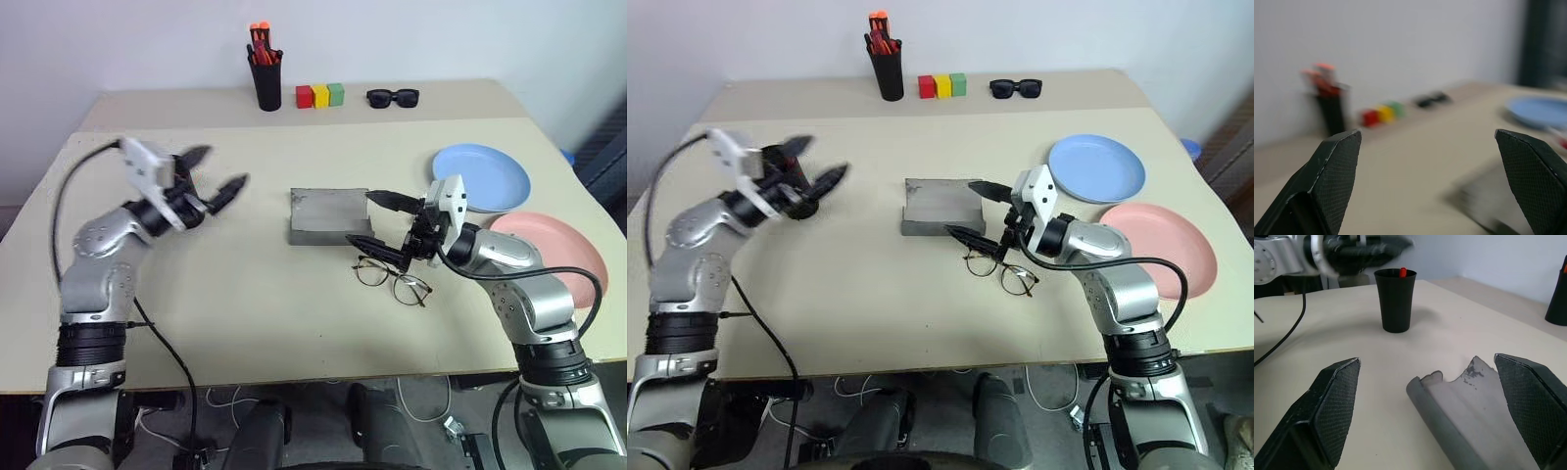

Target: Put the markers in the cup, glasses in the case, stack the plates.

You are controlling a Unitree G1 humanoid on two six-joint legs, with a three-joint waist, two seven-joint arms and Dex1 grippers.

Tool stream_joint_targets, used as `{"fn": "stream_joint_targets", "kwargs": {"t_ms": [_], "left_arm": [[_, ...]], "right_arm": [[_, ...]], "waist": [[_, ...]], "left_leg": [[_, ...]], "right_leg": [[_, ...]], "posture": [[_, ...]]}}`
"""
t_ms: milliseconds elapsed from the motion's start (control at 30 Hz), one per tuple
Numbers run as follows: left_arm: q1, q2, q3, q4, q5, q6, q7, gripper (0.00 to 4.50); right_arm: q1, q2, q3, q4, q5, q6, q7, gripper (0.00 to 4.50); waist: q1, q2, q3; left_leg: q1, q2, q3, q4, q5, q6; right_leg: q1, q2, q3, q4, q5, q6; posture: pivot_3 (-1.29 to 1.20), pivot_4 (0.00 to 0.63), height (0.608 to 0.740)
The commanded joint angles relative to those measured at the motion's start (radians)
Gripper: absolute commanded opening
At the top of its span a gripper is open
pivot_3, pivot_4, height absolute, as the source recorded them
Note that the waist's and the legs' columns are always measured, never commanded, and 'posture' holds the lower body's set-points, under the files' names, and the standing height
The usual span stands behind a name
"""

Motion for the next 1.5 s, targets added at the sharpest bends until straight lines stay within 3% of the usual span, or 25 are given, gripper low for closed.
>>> {"fn": "stream_joint_targets", "kwargs": {"t_ms": [33, 167, 300, 667, 800, 1000, 1200, 1367, 1500], "left_arm": [[-0.107, -0.062, -0.119, 0.029, 0.057, 0.029, -0.036, 4.47], [-0.248, -0.166, -0.291, 0.308, 0.255, -0.103, -0.069, 4.47], [-0.339, -0.253, -0.332, 0.505, 0.286, -0.149, -0.165, 4.47], [-0.477, -0.304, -0.388, 0.815, 0.409, -0.241, -0.385, 4.47], [-0.483, -0.308, -0.408, 0.858, 0.459, -0.24, -0.412, 3.21], [-0.506, -0.304, -0.378, 0.87, 0.471, -0.229, -0.419, 0.07], [-0.491, -0.181, -0.398, 0.745, 0.48, -0.103, -0.575, 0.03], [-0.399, -0.037, -0.404, 0.487, 0.444, 0.043, -0.7, 0.03], [-0.331, 0.006, -0.399, 0.314, 0.418, 0.182, -0.692, 0.03]], "right_arm": [[-0.024, 0.01, -0.013, 0.0, -0.008, -0.033, -0.002, 4.5], [0.008, -0.024, -0.013, 0.008, -0.035, -0.047, 0.015, 4.5], [0.075, -0.07, -0.052, -0.013, -0.042, -0.048, 0.017, 4.5], [0.193, -0.104, -0.133, -0.097, -0.043, -0.043, -0.042, 4.5], [0.196, -0.094, -0.127, -0.11, -0.046, -0.047, -0.065, 4.5], [0.189, -0.084, -0.109, -0.112, -0.052, -0.053, -0.075, 4.5], [0.166, -0.079, -0.099, -0.103, -0.056, -0.055, -0.071, 4.5], [0.16, -0.08, -0.094, -0.086, -0.06, -0.063, -0.057, 4.5], [0.15, -0.071, -0.085, -0.077, -0.06, -0.066, -0.052, 4.5]], "waist": [[0.0, 0.0, 0.0], [-0.002, 0.0, 0.0], [-0.008, 0.0, 0.0], [-0.005, 0.0, 0.0], [-0.003, 0.0, 0.0], [-0.003, 0.0, 0.0], [-0.012, 0.0, 0.0], [-0.01, 0.001, 0.0], [0.001, 0.001, 0.0]], "left_leg": [[0.0, 0.0, 0.0, 0.0, 0.0, 0.0], [0.001, 0.0, 0.0, 0.0, 0.0, 0.0], [0.0, 0.0, 0.0, 0.0, -0.001, 0.002], [0.0, 0.0, 0.001, 0.001, -0.001, 0.003], [0.0, 0.0, 0.001, 0.001, -0.001, 0.003], [0.0, 0.0, 0.001, 0.001, -0.001, 0.003], [0.0, 0.0, 0.001, 0.001, -0.002, 0.003], [0.0, 0.001, 0.001, 0.001, -0.002, 0.004], [-0.001, 0.0, 0.0, 0.001, -0.002, 0.004]], "right_leg": [[0.0, 0.0, 0.0, 0.0, 0.0, 0.0], [0.001, 0.0, 0.0, 0.0, 0.0, 0.0], [0.0, 0.0, 0.0, -0.001, 0.0, 0.0], [0.0, 0.0, 0.0, -0.001, 0.0, 0.001], [0.0, 0.0, 0.0, -0.001, 0.0, 0.001], [0.001, 0.0, 0.0, -0.001, 0.0, 0.001], [0.0, 0.001, 0.0, 0.0, -0.001, 0.001], [0.0, 0.001, 0.0, 0.0, -0.001, 0.001], [0.0, 0.001, 0.0, 0.0, -0.001, 0.001]], "posture": [[0.0, 0.15, 0.74], [0.0, 0.15, 0.74], [0.0, 0.15, 0.74], [0.0, 0.15, 0.74], [0.0, 0.15, 0.74], [0.0, 0.15, 0.74], [0.0, 0.15, 0.74], [0.0, 0.15, 0.74], [0.0, 0.15, 0.74]]}}
